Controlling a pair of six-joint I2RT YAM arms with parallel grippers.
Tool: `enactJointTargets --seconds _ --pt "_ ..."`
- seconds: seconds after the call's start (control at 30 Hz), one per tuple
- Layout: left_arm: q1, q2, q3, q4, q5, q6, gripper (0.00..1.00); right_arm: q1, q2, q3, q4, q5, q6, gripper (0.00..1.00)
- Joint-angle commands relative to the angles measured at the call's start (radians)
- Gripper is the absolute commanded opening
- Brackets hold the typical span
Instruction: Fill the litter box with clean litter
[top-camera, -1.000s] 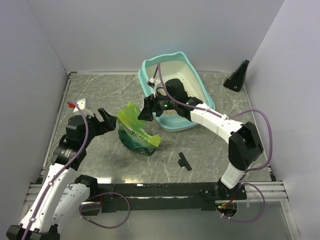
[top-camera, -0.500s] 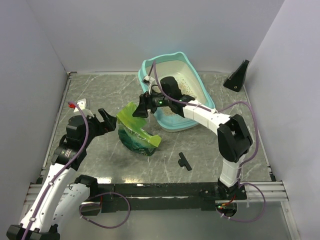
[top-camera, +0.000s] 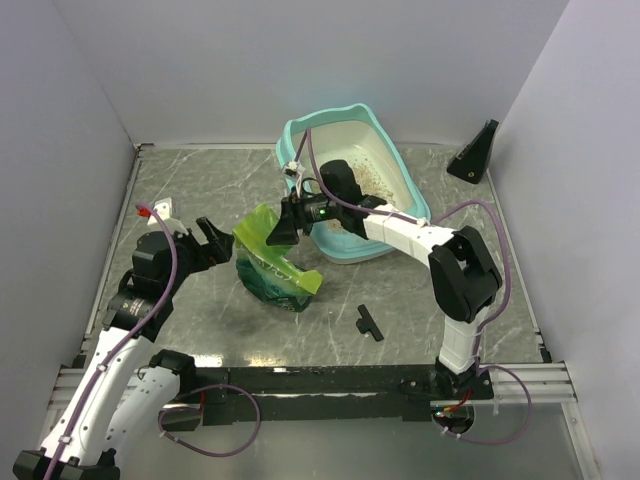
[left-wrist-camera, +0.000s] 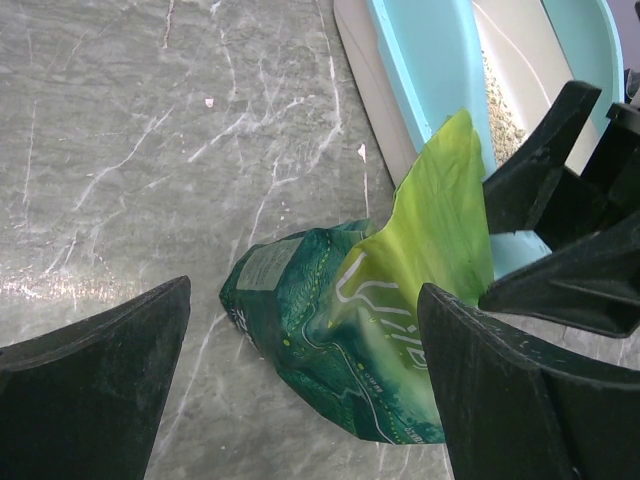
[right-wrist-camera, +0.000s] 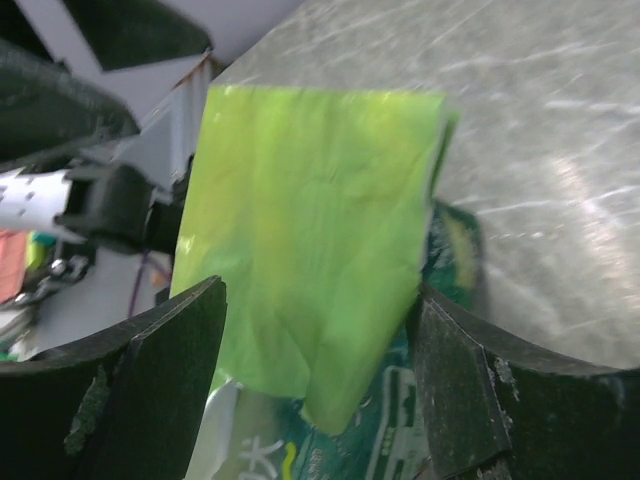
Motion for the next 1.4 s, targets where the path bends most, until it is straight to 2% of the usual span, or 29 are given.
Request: enactJointTargets --seconds 0.0,0.03,0.07,0.13,0.17,0.2,0.33,0.43,0.47,0.57,0.6,0.67,0.7,0.8,0.83,0.93,1.1,1.37 --pt "0.005 -0.011 0.004 0.034 0.014 0.006 0.99 0.004 -0.056 -0.008 0.054 -0.101 -0.001 0.72" --pt "0.005 -0.012 0.002 0.032 0.012 0.006 0.99 0.005 -0.061 -0.009 0.048 -0.098 -0.005 0.67" --pt "0.005 -0.011 0.004 0.032 0.012 0.007 0.99 0.008 -0.065 -0.009 0.043 -0.094 -0.008 0.47" --pt "0.005 -0.014 0.004 0.032 0.011 0.006 0.99 0.014 -0.091 -0.012 0.02 -0.062 -0.027 0.24" --pt "0.005 -0.014 0.002 0.032 0.011 0.006 0.99 0.023 -0.103 -0.009 0.006 -0.045 -0.039 0.06" --pt "0.005 -0.014 0.004 0.034 0.012 0.006 0.99 0.028 -0.128 -0.005 -0.015 -0.029 -0.068 0.0" --pt "0.005 -0.012 0.004 0.031 0.014 0.006 0.99 0.066 -0.192 0.067 -0.158 0.098 -0.163 0.0" --pt "0.005 -0.015 0.002 0.031 0.012 0.006 0.99 0.129 -0.225 0.173 -0.337 0.271 -0.28 0.0" --pt "0.003 -0.015 0.002 0.029 0.006 0.004 0.99 0.152 -0.222 0.207 -0.424 0.378 -0.304 0.0" --pt "0.005 -0.018 0.005 0.023 -0.015 0.001 0.99 0.244 -0.179 0.377 -0.569 0.546 -0.39 0.0" --pt "0.003 -0.023 0.007 0.02 -0.028 0.0 0.99 0.296 -0.167 0.458 -0.649 0.663 -0.427 0.0" --pt "0.005 -0.027 0.007 0.011 -0.055 -0.01 0.99 0.341 -0.124 0.53 -0.71 0.771 -0.449 0.0" --pt "0.005 -0.029 0.008 0.003 -0.09 -0.013 0.99 0.365 -0.11 0.588 -0.748 0.886 -0.465 0.0" --pt "0.005 -0.04 0.014 -0.012 -0.147 -0.023 0.99 0.444 -0.036 0.687 -0.791 1.101 -0.499 0.0" --pt "0.005 -0.043 0.013 -0.014 -0.152 -0.023 0.99 0.48 -0.015 0.704 -0.797 1.247 -0.508 0.0" --pt "0.005 -0.058 0.01 -0.011 -0.163 -0.023 0.99 0.514 0.057 0.735 -0.785 1.386 -0.535 0.0" --pt "0.005 -0.052 0.014 -0.026 -0.19 -0.026 0.99 0.519 0.11 0.719 -0.773 1.442 -0.501 0.0" --pt "0.003 -0.052 0.016 -0.029 -0.206 -0.031 0.99 0.534 0.036 0.675 -0.758 1.431 -0.456 0.0"
